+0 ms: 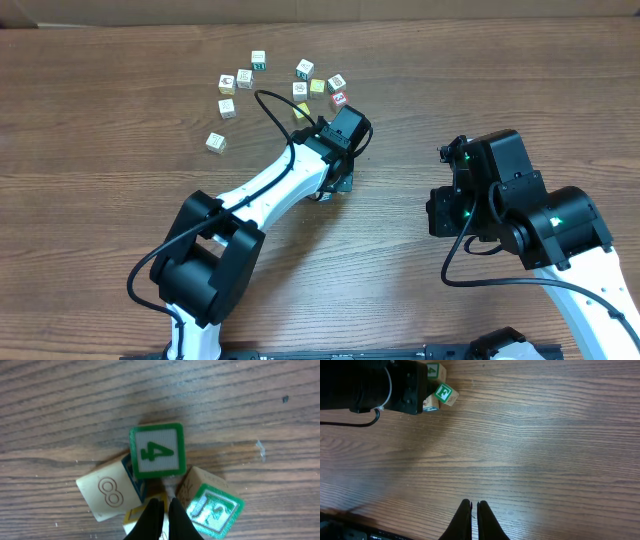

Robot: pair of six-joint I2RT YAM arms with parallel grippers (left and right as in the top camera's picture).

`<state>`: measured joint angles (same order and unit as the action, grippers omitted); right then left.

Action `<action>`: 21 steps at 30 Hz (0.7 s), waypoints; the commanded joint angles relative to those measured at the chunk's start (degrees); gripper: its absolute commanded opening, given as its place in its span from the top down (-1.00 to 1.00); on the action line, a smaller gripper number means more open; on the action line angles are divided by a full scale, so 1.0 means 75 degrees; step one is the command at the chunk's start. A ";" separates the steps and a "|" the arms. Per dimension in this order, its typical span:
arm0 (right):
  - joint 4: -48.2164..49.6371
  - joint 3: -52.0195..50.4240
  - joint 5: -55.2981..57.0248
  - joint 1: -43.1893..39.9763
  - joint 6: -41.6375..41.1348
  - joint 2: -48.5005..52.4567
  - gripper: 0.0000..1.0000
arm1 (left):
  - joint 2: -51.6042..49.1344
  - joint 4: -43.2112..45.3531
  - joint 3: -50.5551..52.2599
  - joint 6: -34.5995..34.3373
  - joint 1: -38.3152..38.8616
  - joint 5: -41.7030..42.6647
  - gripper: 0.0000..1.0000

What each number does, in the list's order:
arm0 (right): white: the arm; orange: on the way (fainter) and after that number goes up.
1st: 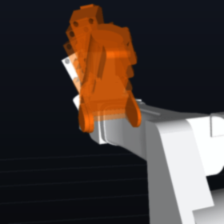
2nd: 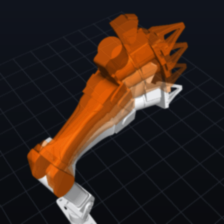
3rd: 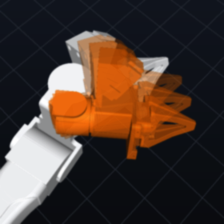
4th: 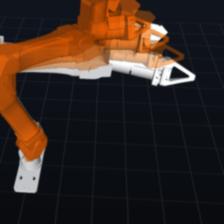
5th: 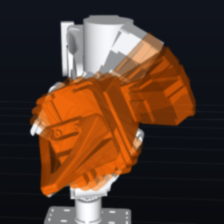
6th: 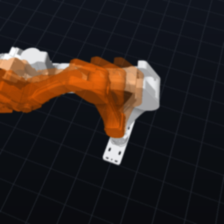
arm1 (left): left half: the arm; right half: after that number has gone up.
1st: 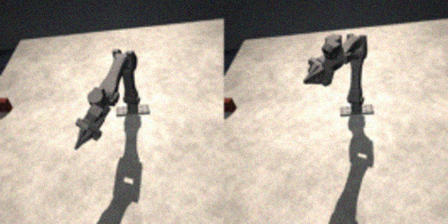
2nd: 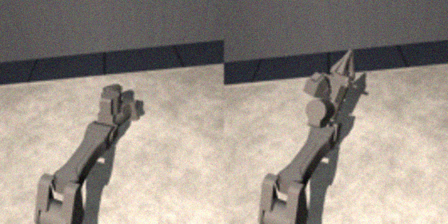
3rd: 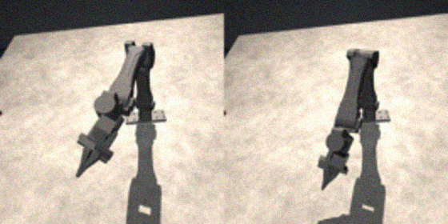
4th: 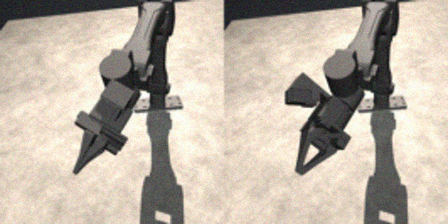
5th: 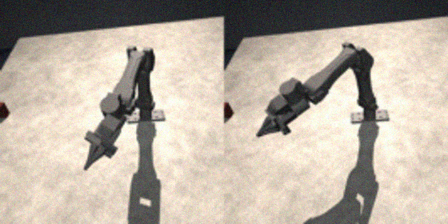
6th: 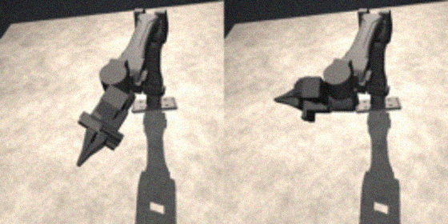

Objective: Form a circle

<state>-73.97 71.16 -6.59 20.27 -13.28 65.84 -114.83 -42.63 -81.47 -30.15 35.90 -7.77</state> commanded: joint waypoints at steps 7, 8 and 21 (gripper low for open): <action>0.0058 0.0181 0.0076 -0.0035 0.0000 -0.0143 0.93 | -0.0230 -0.0256 -0.0108 -0.0216 -0.0032 -0.0015 0.92; 0.0067 0.0181 0.0076 -0.0035 0.0000 -0.0143 0.93 | -0.0230 -0.0321 -0.0108 -0.0219 -0.0032 -0.0006 0.92; 0.0201 0.0181 0.0073 -0.0035 0.0000 -0.0143 0.93 | -0.0216 -0.0659 -0.0210 -0.0274 0.0067 0.0055 0.92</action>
<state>-72.84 71.16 -6.57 20.27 -13.30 65.84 -114.89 -47.03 -82.08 -31.29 35.92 -7.75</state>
